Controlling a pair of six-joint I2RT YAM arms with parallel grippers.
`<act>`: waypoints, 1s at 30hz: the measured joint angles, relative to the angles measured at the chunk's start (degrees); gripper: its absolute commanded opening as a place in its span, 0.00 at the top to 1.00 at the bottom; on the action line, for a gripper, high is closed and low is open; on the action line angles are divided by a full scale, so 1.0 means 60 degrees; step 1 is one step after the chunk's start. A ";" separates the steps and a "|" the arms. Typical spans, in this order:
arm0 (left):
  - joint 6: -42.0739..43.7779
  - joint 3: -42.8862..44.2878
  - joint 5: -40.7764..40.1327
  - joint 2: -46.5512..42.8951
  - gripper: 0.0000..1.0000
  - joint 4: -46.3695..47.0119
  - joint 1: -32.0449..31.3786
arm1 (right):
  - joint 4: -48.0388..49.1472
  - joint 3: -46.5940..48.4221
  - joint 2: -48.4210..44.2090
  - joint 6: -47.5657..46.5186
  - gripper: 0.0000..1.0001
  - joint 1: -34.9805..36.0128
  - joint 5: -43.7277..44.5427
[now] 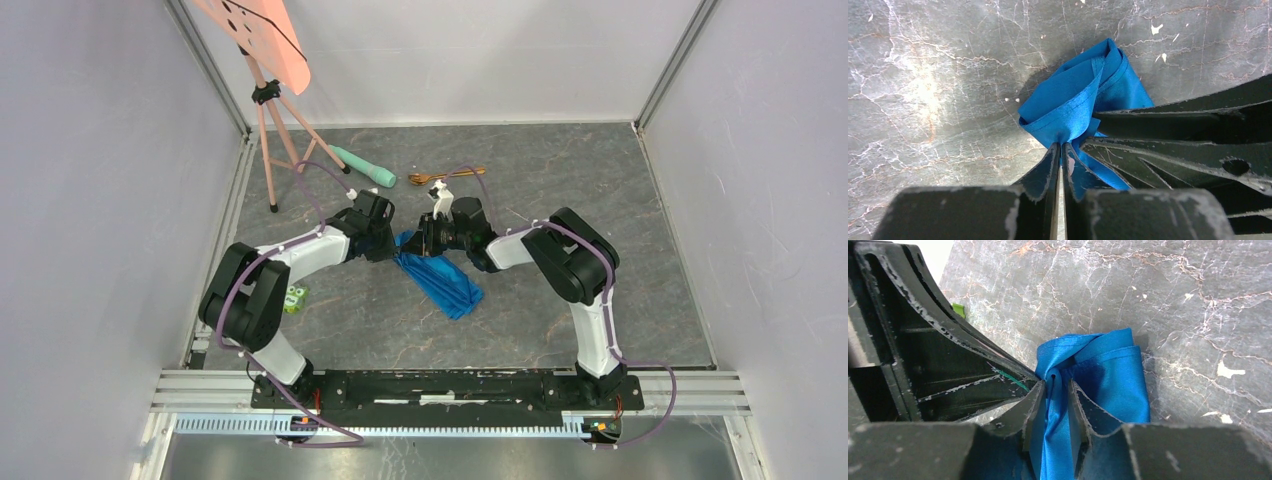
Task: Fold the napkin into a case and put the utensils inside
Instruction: Smooth out the top corner of the smaller-rectangle-folded napkin at the center of the board.
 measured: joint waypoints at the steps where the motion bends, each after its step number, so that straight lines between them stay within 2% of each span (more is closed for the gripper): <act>1: 0.0004 0.0004 -0.0018 0.0004 0.94 -0.0004 0.0000 | -0.0004 0.0033 0.0036 -0.0004 0.76 0.0000 0.0004; 3: 0.0029 0.0011 -0.0036 0.0004 0.97 -0.0022 0.0000 | -0.0044 0.0102 0.0106 -0.0022 0.81 0.0004 0.0007; 9: 0.0229 0.0055 -0.0051 0.0004 0.98 0.0000 -0.0040 | -0.0251 0.0357 0.0262 -0.0211 0.94 0.0131 0.0168; 13: 0.0488 0.0044 -0.0066 -0.0047 0.98 0.0197 -0.0208 | -0.0579 0.0437 0.0262 -0.0408 0.95 0.0430 0.0758; 19: 0.0707 -0.0142 -0.0273 -0.0466 0.98 0.0331 -0.0419 | -0.0936 0.0820 0.0401 -0.0608 0.77 0.0863 0.1515; 24: 0.0703 -0.0284 -0.0321 -0.0605 0.98 0.0437 -0.0423 | -0.0342 0.0390 0.0328 -0.0117 0.61 0.0310 0.0568; 30: 0.0707 -0.0488 -0.0324 -0.0667 0.98 0.0492 -0.0459 | -0.0404 -0.0106 -0.0382 -0.0044 0.57 -0.0284 -0.0266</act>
